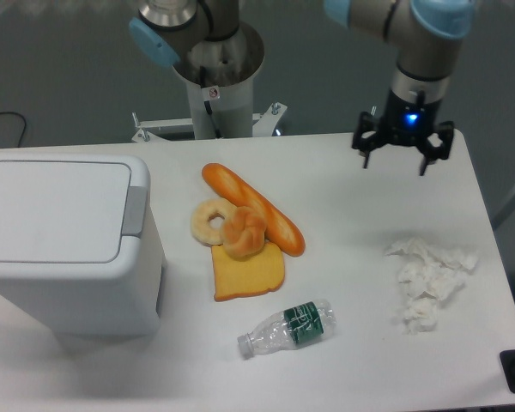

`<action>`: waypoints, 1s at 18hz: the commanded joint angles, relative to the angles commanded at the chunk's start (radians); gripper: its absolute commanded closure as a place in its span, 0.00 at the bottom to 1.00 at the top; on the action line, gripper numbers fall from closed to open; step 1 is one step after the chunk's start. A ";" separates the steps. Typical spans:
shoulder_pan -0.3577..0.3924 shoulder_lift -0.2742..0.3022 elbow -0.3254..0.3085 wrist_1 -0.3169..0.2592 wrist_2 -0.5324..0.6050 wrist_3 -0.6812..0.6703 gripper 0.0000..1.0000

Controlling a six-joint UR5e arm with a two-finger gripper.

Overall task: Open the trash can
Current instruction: 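Move the gripper across the table toward the trash can lid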

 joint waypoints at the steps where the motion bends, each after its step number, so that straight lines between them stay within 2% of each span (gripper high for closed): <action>1: -0.032 0.009 0.008 -0.006 -0.008 -0.054 0.19; 4: -0.118 0.035 0.018 -0.005 -0.040 -0.212 0.50; 7: -0.196 0.080 0.018 -0.008 -0.063 -0.282 0.70; 9: -0.227 0.106 0.020 -0.005 -0.101 -0.353 0.89; 10: -0.229 0.115 0.020 -0.005 -0.116 -0.367 0.94; 12: -0.250 0.124 0.020 -0.002 -0.141 -0.388 0.96; 18: -0.299 0.107 0.061 0.012 -0.187 -0.483 0.97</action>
